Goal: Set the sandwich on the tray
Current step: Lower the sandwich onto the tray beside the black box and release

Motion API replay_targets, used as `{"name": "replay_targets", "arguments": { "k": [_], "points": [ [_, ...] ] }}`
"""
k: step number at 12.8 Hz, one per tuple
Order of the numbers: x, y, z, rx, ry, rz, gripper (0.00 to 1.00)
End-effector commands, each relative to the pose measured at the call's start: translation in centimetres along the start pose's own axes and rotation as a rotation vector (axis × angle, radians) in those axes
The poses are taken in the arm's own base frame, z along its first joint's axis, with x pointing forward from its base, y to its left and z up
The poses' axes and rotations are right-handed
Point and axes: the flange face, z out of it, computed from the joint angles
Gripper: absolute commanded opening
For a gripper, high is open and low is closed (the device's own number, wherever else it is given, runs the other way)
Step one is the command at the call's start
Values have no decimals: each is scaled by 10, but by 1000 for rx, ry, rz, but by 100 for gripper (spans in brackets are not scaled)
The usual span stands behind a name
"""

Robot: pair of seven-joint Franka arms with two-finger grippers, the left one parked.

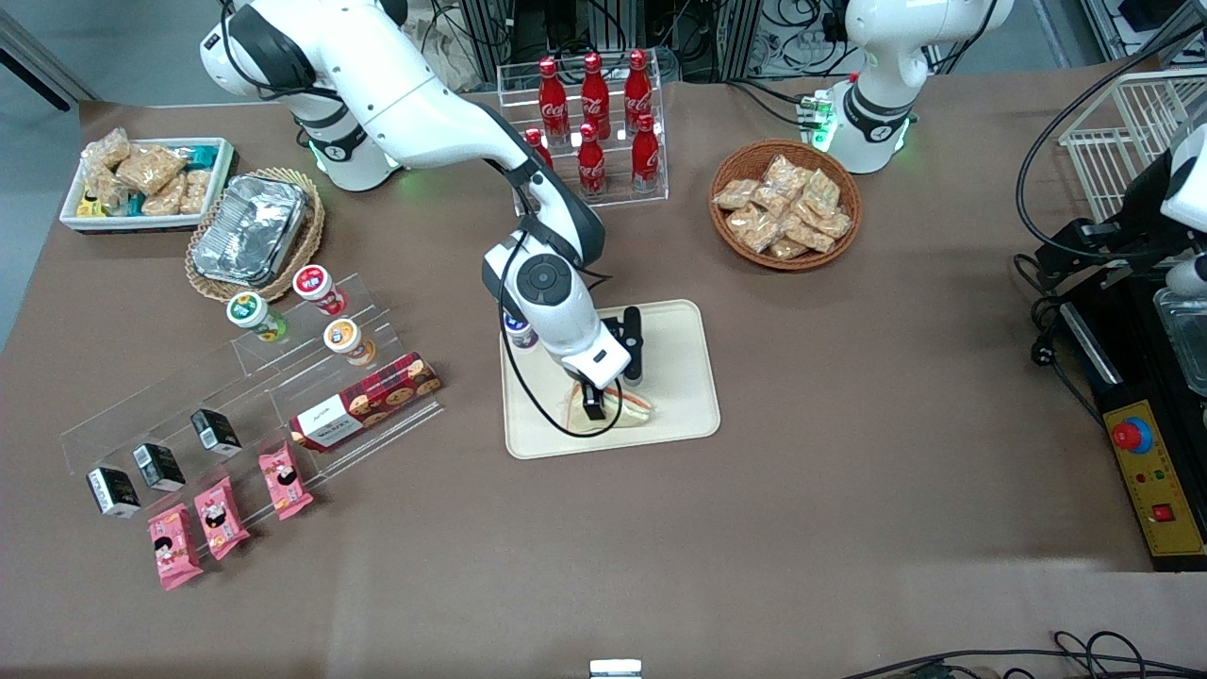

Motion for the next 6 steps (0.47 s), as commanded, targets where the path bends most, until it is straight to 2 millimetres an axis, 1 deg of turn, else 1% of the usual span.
{"name": "replay_targets", "arguments": {
  "k": [1,2,3,4,5,6],
  "points": [
    [11,2,14,-5,32,37,40],
    [12,2,14,-7,34,37,75],
    [13,2,15,-9,36,35,100],
    [15,4,14,-12,39,34,100],
    [16,5,18,-12,39,34,100],
    [19,9,13,-22,49,35,100]
  ]
}}
